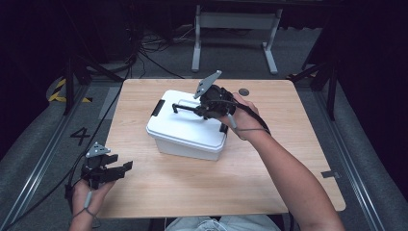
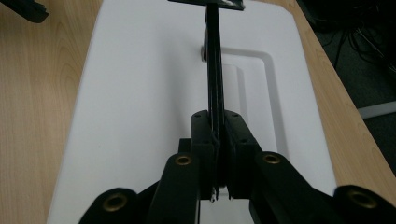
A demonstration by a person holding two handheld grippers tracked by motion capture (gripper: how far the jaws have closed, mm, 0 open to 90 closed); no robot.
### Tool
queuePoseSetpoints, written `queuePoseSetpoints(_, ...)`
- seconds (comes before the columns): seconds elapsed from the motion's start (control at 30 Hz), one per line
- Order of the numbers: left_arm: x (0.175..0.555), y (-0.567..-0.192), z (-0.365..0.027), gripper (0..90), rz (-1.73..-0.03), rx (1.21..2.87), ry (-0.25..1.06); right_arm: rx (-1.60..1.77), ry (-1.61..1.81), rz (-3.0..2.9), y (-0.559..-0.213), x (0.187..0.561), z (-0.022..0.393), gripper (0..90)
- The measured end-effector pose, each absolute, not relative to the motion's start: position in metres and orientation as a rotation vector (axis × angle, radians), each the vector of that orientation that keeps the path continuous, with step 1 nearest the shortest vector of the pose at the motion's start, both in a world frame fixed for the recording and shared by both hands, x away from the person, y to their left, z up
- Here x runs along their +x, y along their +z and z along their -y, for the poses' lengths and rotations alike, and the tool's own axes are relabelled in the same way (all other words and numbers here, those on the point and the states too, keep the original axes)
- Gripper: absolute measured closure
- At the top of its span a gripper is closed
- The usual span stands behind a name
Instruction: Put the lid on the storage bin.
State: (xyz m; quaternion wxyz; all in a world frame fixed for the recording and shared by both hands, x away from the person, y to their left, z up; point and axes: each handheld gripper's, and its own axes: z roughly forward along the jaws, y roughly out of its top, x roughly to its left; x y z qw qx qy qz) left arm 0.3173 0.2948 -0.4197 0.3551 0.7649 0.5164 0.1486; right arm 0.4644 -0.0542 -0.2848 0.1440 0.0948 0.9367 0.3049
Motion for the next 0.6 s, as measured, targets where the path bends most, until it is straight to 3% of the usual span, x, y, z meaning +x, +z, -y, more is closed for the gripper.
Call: queuePoseSetpoints(0.6, 0.313, -0.420, -0.297, 34.2, -1.339, 1.977, 0.390, 0.273, 0.907, -2.704, -0.290, 0.480, 0.063, 83.1)
